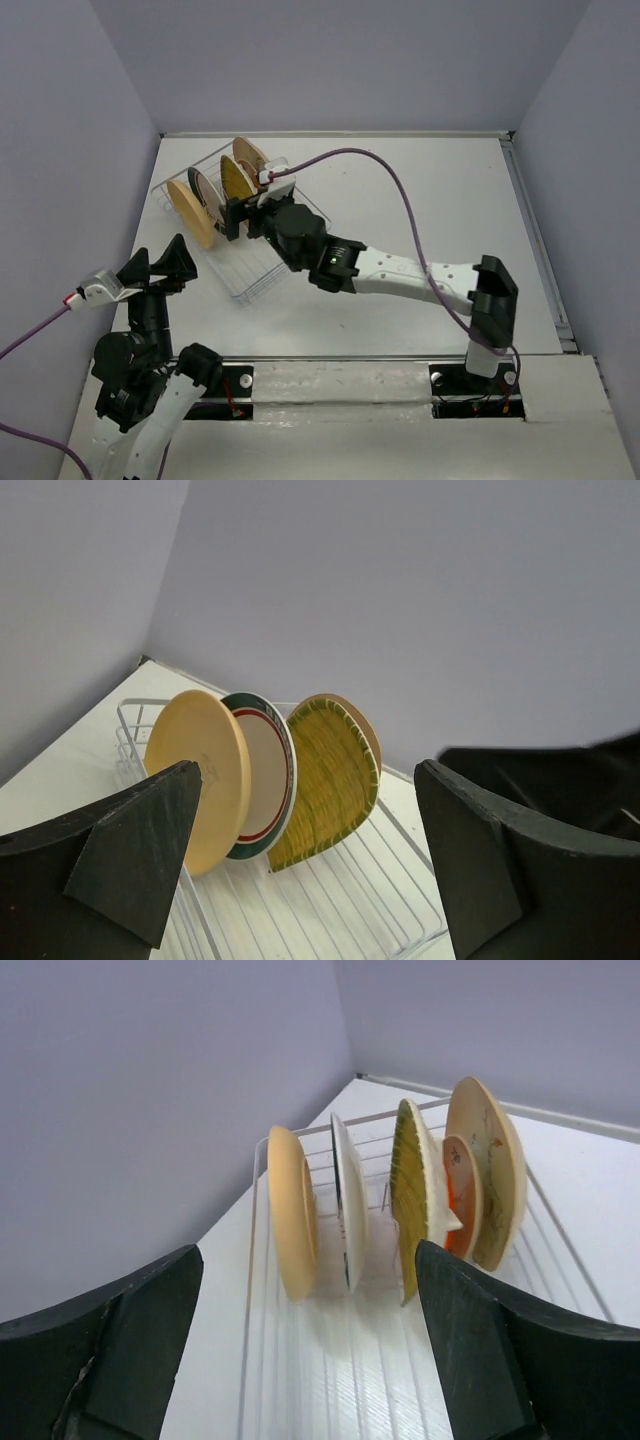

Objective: Load the plates into the dish rack

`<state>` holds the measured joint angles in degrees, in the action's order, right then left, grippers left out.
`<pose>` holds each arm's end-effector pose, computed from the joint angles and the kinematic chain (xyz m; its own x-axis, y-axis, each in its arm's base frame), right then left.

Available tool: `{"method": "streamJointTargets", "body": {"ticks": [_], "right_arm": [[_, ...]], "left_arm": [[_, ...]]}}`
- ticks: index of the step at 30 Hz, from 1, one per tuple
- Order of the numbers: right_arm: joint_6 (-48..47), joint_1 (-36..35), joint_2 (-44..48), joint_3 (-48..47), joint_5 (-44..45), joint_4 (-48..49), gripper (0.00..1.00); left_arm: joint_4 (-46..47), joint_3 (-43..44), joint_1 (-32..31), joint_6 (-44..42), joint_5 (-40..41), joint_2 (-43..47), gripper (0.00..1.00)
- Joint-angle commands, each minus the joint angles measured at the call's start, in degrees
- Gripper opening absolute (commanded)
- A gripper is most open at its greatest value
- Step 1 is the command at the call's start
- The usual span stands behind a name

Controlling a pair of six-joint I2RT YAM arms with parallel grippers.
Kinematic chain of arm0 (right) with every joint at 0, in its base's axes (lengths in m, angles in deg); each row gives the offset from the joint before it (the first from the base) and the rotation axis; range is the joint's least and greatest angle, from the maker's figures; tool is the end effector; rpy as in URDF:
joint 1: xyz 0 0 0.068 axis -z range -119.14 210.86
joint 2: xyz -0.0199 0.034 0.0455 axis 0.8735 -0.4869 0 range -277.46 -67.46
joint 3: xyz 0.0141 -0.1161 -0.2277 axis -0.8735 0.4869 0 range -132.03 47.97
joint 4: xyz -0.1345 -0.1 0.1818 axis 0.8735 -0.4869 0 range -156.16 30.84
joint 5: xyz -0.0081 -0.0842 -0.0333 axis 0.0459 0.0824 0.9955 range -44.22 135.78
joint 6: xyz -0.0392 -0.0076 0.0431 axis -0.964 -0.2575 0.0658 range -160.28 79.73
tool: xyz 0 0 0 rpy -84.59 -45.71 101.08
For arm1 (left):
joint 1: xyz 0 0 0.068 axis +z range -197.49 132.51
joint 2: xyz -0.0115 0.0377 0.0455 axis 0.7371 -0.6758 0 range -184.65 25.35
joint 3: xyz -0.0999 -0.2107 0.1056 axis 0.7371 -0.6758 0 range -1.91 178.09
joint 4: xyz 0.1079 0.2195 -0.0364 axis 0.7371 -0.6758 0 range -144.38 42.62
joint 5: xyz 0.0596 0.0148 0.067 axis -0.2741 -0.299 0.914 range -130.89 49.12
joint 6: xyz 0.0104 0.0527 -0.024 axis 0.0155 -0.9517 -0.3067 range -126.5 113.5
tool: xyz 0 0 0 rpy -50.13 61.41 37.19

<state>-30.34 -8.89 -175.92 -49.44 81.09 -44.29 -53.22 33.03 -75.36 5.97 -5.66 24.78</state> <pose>0.1766 0.4078 0.3694 -0.0750 0.2036 -0.9762 -0.5615 0.8004 0.2101 0.0336 0.0102 0.3471 0.4265 -0.4251 -0.7984 0.0267 0.8882 -0.4586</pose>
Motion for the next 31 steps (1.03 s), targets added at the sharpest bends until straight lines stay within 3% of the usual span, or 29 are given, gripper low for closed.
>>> {"method": "streamJointTargets", "body": {"ticks": [1,4,5,8,11,19,24,31], "right_arm": [[1.4,2.2,14.6,21.1,-3.5,3.6,0.93],[2.5,4.0,28.1,36.6,-4.0,3.5,0.93],[2.5,4.5,28.1,36.7,-4.0,3.5,0.93],[4.2,6.7,45.6,53.1,-1.0,1.3,0.92],[6.8,7.4,59.0,62.4,4.0,-3.4,0.90],[13.7,8.0,83.6,72.8,13.1,-15.5,0.88],[13.8,8.0,88.1,72.8,16.8,-20.7,0.95],[14.5,8.0,86.4,71.3,17.5,-21.4,0.98]], "left_arm": [[2.1,-0.2,0.3,-0.6,-2.1,-2.7,0.99],[2.6,-0.4,0.3,-0.9,-5.3,-4.6,0.99],[2.7,-0.4,0.3,-1.0,-5.9,-5.1,0.99],[3.2,-0.6,0.4,-1.7,-9.4,-7.1,0.99],[3.4,-0.6,0.4,-2.1,-11.7,-8.8,0.99],[5.1,-1.0,0.7,-2.4,-15.6,-13.0,0.99],[5.4,-1.5,1.1,-2.6,-16.8,-12.9,0.99],[5.4,-1.4,1.2,-2.5,-18.3,-12.2,0.99]]}}
